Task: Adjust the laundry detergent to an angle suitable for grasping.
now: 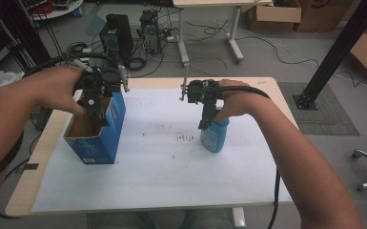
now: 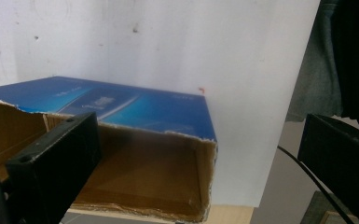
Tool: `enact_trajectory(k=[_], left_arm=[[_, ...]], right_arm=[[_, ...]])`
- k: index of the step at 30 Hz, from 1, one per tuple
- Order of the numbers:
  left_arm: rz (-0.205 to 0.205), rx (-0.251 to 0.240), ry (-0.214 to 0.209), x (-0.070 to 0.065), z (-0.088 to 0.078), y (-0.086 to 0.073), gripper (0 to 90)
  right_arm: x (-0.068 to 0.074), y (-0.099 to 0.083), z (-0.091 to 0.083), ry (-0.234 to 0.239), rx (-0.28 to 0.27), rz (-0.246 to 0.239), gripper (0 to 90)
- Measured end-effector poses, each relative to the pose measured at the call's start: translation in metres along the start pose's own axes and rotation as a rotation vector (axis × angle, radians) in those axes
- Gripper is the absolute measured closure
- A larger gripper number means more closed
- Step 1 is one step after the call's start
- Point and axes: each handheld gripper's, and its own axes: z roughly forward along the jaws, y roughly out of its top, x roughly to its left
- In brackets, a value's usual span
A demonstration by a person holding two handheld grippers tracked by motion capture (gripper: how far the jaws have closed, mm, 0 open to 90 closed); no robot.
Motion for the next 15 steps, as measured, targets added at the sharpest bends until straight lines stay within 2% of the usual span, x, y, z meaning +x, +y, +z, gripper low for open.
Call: enact_trajectory(k=[15], left_arm=[[0.0, -0.011, -0.007, -0.003, 0.003, 0.0021, 0.1]], right_arm=[[0.0015, -0.0029, 0.0001, 0.003, -0.001, 0.001, 0.0]])
